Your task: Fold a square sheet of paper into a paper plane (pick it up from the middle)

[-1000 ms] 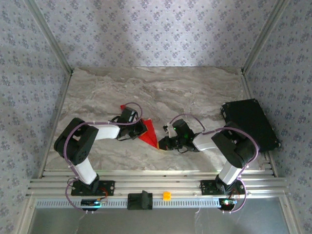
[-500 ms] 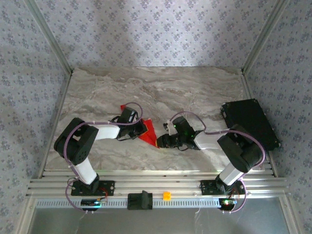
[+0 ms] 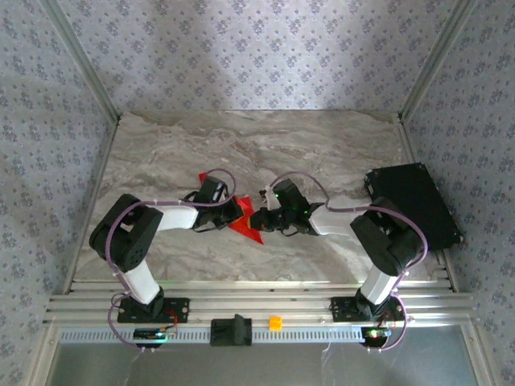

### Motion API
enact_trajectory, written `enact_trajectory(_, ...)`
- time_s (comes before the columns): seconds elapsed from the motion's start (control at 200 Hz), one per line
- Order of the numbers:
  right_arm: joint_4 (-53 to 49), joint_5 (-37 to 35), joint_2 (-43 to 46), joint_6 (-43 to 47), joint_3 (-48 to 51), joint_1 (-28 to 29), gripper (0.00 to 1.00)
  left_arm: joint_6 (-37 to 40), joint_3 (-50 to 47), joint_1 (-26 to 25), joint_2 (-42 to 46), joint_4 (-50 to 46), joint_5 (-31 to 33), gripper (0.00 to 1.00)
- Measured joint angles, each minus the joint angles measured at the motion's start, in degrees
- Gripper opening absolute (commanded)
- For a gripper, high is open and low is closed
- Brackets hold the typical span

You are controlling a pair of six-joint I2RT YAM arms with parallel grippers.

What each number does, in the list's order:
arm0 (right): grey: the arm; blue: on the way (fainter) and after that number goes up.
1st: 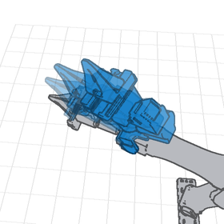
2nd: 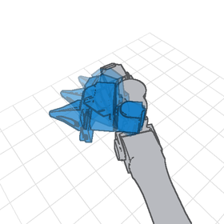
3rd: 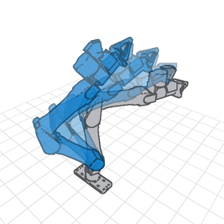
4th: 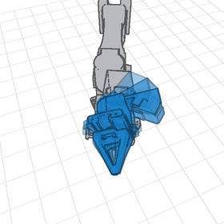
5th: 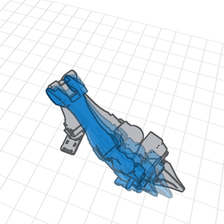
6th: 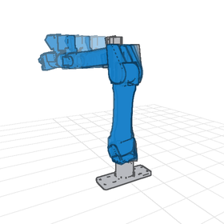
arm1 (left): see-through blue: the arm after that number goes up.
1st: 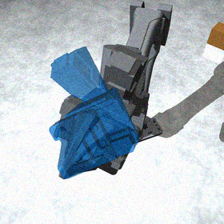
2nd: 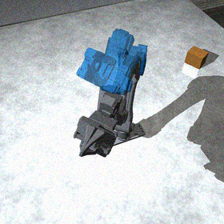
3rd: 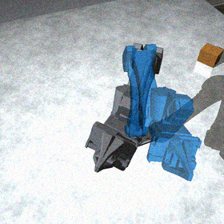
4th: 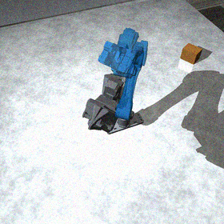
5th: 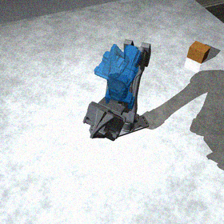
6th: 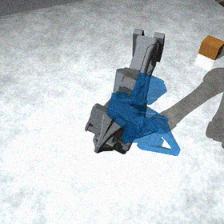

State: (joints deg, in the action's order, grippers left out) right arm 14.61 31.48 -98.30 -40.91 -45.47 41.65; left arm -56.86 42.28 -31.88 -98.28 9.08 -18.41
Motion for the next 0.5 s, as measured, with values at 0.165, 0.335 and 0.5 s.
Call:
enact_trajectory(0.165,-5.14,-1.86,-2.71,1.29,-2.67,1.57,0.00,0.02,0.07,0.00,-0.09,0.00,0.00,0.04)
enact_trajectory(0.335,-9.16,-3.82,-3.72,2.34,-3.21,1.99,0.00,0.02,0.13,0.00,-0.09,-0.02,0.00,0.04)
enact_trajectory(0.5,-9.40,-3.87,-4.20,2.38,-2.97,1.99,0.00,0.04,0.13,0.00,-0.11,-0.02,0.00,0.04)
